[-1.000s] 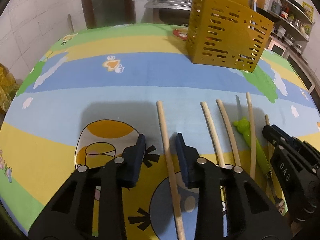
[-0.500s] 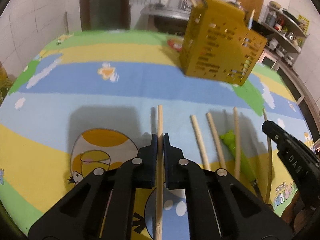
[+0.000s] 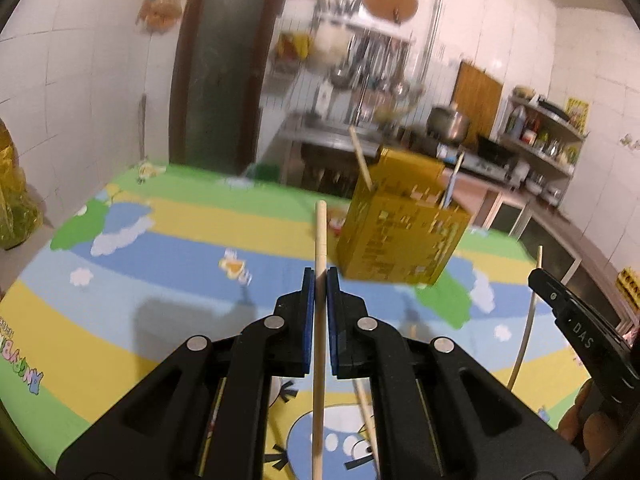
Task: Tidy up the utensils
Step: 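Lift both held chopsticks and carry them over the yellow holder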
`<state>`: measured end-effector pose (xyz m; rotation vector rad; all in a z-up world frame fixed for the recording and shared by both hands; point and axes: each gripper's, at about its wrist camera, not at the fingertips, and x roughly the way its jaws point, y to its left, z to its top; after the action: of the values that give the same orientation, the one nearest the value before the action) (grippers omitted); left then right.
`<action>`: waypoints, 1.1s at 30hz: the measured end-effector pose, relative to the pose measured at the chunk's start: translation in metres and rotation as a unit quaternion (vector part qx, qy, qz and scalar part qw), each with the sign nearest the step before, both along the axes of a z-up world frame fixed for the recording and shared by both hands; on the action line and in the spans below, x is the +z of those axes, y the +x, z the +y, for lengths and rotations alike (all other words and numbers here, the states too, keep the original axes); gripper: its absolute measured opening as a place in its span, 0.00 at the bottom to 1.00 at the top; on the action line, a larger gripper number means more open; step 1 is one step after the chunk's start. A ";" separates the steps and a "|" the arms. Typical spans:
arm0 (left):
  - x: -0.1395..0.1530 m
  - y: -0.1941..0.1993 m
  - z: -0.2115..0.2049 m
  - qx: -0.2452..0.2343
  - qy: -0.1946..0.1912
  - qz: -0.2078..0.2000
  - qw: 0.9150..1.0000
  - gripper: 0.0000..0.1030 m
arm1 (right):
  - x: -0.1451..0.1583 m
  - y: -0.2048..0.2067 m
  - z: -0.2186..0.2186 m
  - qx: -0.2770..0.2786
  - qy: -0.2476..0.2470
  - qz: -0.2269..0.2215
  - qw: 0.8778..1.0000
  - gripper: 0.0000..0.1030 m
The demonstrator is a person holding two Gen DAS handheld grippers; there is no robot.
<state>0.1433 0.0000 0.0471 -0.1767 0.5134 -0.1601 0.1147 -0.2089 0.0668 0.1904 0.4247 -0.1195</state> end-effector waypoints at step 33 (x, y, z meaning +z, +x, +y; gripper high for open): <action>0.128 0.027 -0.039 -0.035 0.012 -0.165 0.986 0.04 | 0.099 0.047 -0.031 0.032 -0.040 -0.177 0.983 0.06</action>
<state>0.1704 -0.0391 0.1754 -0.1058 0.1908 -0.2462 0.1620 -0.2395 0.1657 0.1143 0.0706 -0.0373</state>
